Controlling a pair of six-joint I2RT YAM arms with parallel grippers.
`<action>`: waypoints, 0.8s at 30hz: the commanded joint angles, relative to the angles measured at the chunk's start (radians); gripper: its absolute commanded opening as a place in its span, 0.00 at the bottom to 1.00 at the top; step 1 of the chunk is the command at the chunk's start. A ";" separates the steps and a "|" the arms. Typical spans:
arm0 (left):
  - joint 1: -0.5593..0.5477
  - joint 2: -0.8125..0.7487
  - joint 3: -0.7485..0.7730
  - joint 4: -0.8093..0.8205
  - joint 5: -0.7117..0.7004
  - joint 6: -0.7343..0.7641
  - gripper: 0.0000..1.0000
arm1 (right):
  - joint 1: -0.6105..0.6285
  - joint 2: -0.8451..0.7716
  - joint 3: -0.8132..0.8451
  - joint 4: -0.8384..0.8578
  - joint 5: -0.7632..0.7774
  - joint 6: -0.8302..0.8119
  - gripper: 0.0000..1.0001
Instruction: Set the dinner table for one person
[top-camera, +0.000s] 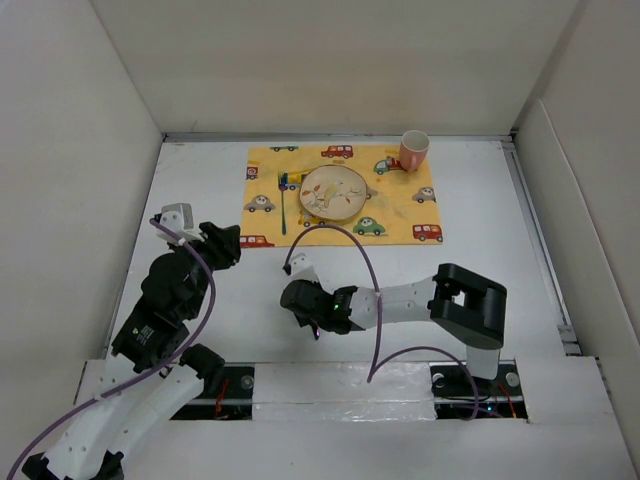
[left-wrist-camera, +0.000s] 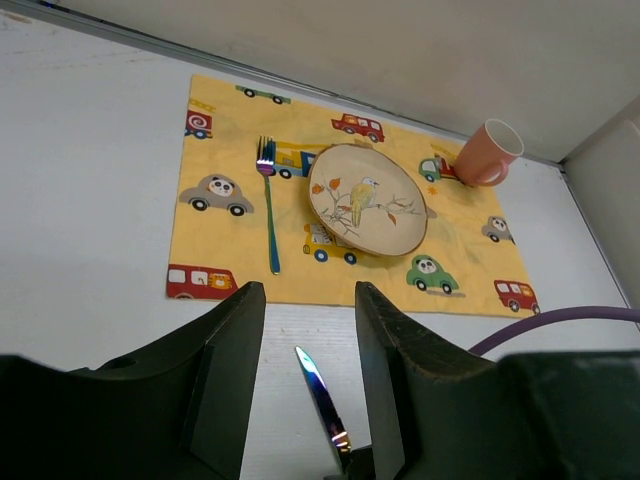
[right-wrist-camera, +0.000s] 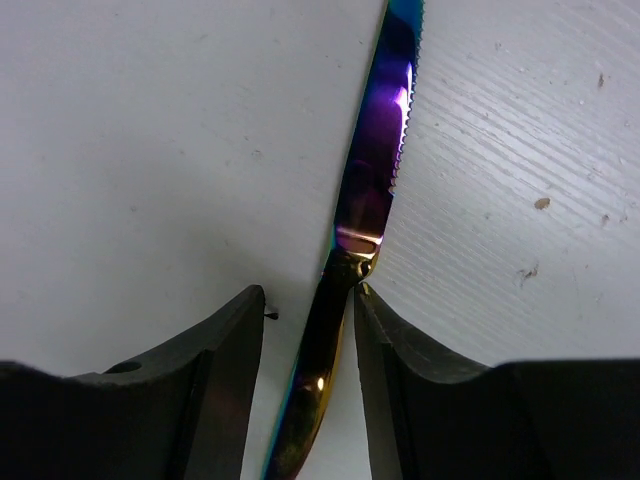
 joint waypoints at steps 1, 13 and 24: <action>0.003 -0.003 0.007 0.049 -0.007 0.012 0.38 | 0.004 0.034 0.015 0.034 -0.023 -0.001 0.46; 0.003 -0.005 0.007 0.049 -0.006 0.010 0.38 | 0.004 0.016 -0.037 0.008 0.012 0.079 0.38; 0.003 -0.008 0.007 0.046 -0.011 0.010 0.38 | 0.004 0.024 -0.053 0.006 0.009 0.076 0.23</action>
